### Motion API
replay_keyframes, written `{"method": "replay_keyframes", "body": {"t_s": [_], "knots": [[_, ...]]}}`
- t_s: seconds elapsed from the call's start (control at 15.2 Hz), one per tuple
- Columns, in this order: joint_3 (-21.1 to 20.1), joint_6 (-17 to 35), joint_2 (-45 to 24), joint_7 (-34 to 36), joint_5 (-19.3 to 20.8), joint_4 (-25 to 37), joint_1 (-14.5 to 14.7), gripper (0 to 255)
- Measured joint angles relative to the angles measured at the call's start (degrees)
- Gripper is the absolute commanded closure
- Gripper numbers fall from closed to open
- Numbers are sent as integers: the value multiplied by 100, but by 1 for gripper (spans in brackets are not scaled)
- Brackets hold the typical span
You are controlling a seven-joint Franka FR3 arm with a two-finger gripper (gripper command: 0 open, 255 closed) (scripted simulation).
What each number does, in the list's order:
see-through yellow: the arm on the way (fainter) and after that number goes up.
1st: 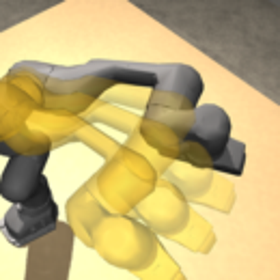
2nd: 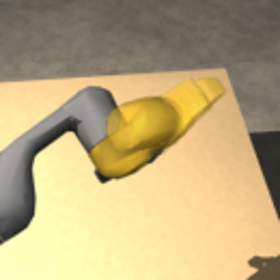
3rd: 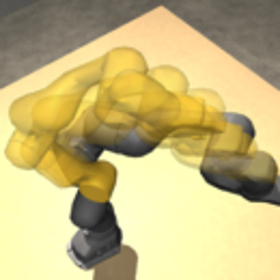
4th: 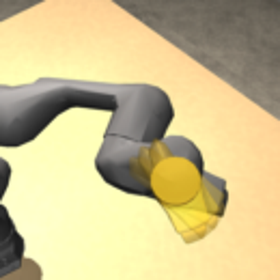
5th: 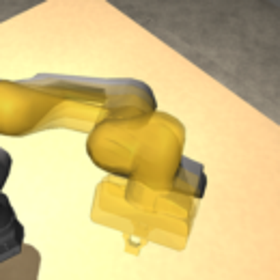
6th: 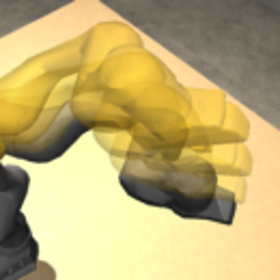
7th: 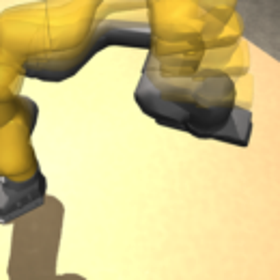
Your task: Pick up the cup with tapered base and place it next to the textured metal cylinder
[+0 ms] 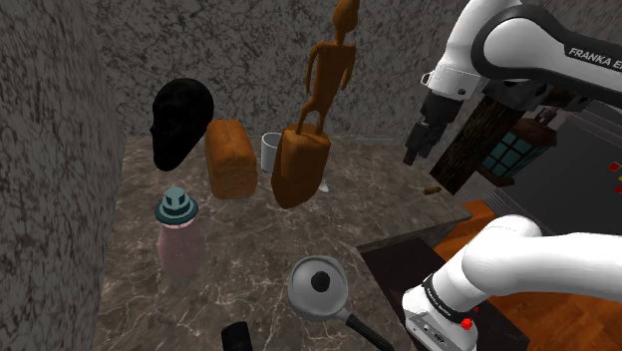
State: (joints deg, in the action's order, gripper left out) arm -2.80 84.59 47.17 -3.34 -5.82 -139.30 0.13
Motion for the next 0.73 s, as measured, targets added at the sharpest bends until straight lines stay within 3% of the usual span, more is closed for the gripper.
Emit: {"method": "replay_keyframes", "body": {"t_s": [0.2,0.73], "knots": [[-37,196,-239,11,-29,47,9,0],[-225,1271,-1877,64,-128,655,41,0]]}}
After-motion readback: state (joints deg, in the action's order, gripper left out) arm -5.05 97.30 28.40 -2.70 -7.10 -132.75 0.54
